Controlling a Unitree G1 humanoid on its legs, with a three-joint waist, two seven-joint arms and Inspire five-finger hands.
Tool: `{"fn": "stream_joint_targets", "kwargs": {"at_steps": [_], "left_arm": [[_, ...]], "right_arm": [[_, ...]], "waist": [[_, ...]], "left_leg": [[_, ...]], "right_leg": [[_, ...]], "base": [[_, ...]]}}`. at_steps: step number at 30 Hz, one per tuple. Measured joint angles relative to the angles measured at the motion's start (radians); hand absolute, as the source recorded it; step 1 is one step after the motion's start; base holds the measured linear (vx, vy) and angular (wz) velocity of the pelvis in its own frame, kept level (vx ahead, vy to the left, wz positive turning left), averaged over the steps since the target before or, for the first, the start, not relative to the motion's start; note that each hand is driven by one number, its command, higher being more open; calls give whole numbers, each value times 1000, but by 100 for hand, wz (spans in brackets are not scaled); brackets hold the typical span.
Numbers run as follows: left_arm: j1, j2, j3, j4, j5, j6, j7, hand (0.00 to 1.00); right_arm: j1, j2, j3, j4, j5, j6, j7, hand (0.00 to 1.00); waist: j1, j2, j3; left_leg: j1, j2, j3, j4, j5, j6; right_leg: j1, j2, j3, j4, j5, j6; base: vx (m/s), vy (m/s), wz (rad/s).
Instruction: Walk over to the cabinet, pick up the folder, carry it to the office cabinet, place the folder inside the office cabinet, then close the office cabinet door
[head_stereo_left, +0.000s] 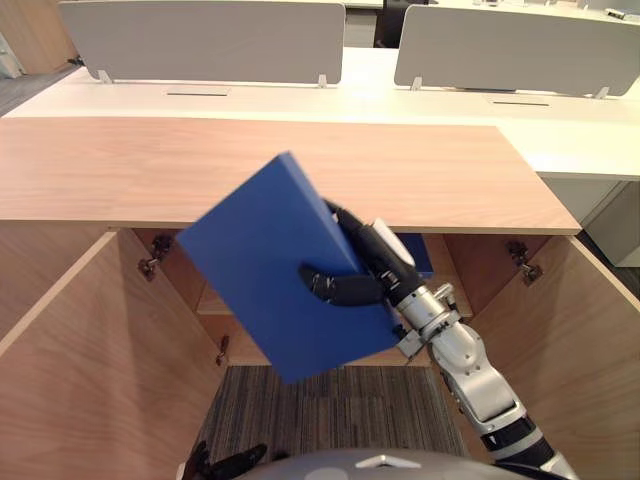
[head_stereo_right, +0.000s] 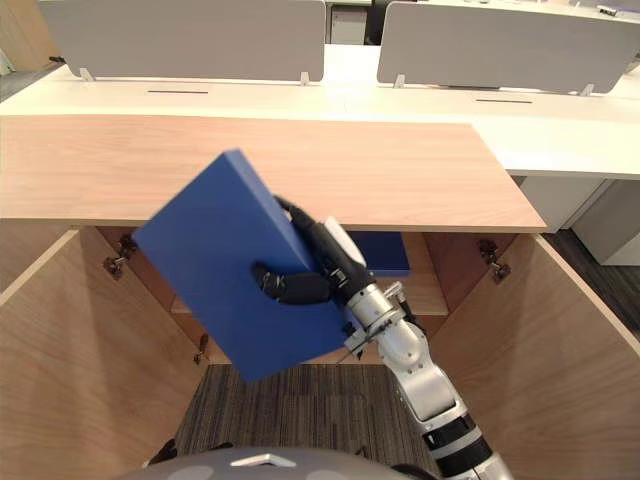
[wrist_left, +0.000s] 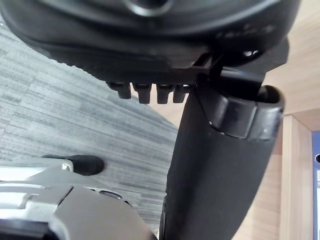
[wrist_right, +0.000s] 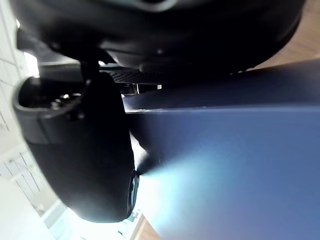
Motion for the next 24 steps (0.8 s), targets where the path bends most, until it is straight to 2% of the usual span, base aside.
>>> {"fn": "stream_joint_targets", "kwargs": {"at_steps": [5,7,11,18,22,24], "left_arm": [[-50,5,-17,-1,1,-1,-2,100],[-94,13,-34,-8,-1,-3,-2,100],[-163,15,-85,-52,-1,-9,0,100],[-298,23,-128,-147,-16,-12,1,100],[-302,21,-130,-232,-27,-13,3,100],[-305,4,-124,-287,-30,-13,19,100]], "right_arm": [[-30,-52,57,67,-51,4,10,0],[-70,-69,57,94,-64,5,9,0],[-129,-97,36,137,-120,7,-16,0],[-165,-17,-94,213,-157,29,-116,0],[-165,43,-150,201,-154,49,-167,0],[-161,75,-172,137,-144,56,-200,0]], "waist": [[15,8,55],[19,16,106],[19,59,210],[17,68,362],[19,69,391],[21,72,394]], "left_leg": [[-68,7,14,20,-2,-1],[-153,20,18,127,-38,9],[-308,66,-2,339,-127,11],[-588,89,-34,577,-182,18],[-707,101,-35,681,-216,17],[-794,116,-36,751,-240,10]], "right_leg": [[-77,4,17,17,4,-5],[-125,5,24,46,7,-8],[-214,26,22,121,2,-17],[-522,8,12,431,-106,-28],[-662,-8,23,572,-155,-30],[-753,-8,24,645,-185,-39]], "base": [[9,-6,-9],[-18,-11,-10],[-44,-5,-3],[-131,-8,5],[-158,-27,-3],[-136,-24,-8]]}}
